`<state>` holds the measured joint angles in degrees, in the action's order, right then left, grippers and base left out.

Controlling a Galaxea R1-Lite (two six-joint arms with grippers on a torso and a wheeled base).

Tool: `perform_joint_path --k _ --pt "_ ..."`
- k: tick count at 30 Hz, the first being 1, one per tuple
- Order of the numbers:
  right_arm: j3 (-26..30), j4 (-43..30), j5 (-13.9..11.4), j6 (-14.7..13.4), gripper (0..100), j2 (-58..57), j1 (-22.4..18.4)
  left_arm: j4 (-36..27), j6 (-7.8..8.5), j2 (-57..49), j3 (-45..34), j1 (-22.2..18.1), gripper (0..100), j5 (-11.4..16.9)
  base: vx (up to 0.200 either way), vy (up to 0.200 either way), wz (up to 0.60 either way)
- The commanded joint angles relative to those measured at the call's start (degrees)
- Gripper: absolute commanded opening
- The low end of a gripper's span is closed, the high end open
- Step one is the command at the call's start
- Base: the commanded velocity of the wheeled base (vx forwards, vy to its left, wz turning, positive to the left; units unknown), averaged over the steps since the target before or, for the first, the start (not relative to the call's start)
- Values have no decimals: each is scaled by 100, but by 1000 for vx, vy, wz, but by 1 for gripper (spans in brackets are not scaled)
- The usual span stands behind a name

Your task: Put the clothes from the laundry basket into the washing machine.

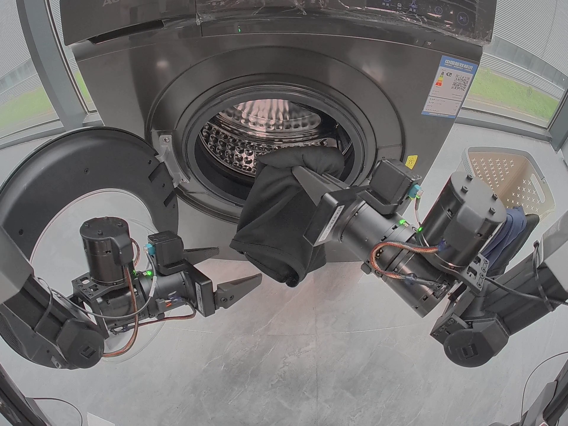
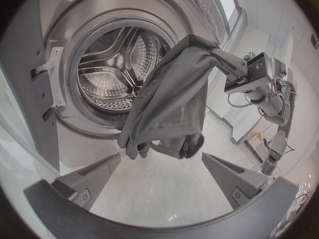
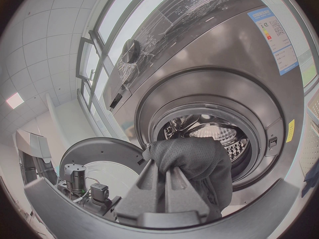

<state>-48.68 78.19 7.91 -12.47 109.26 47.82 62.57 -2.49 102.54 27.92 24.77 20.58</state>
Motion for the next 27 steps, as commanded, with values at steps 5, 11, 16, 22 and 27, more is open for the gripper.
perform_joint_path --k 5,11,16,22,27 --pt "-1 3 0 -1 0 -19 16 756 -182 794 460 116 100 -124 0 0 0" --pt "7 135 9 8 0 7 16 932 -252 1058 610 195 100 -124 0 0 0" --pt "25 135 9 8 0 16 16 1029 -252 1163 645 274 100 -133 0 0 0" --pt "34 161 9 -1 0 25 16 1178 -261 1278 847 274 100 -238 0 0 0" --pt "43 161 9 8 0 25 16 1512 -331 1410 944 274 0 -379 0 0 0"
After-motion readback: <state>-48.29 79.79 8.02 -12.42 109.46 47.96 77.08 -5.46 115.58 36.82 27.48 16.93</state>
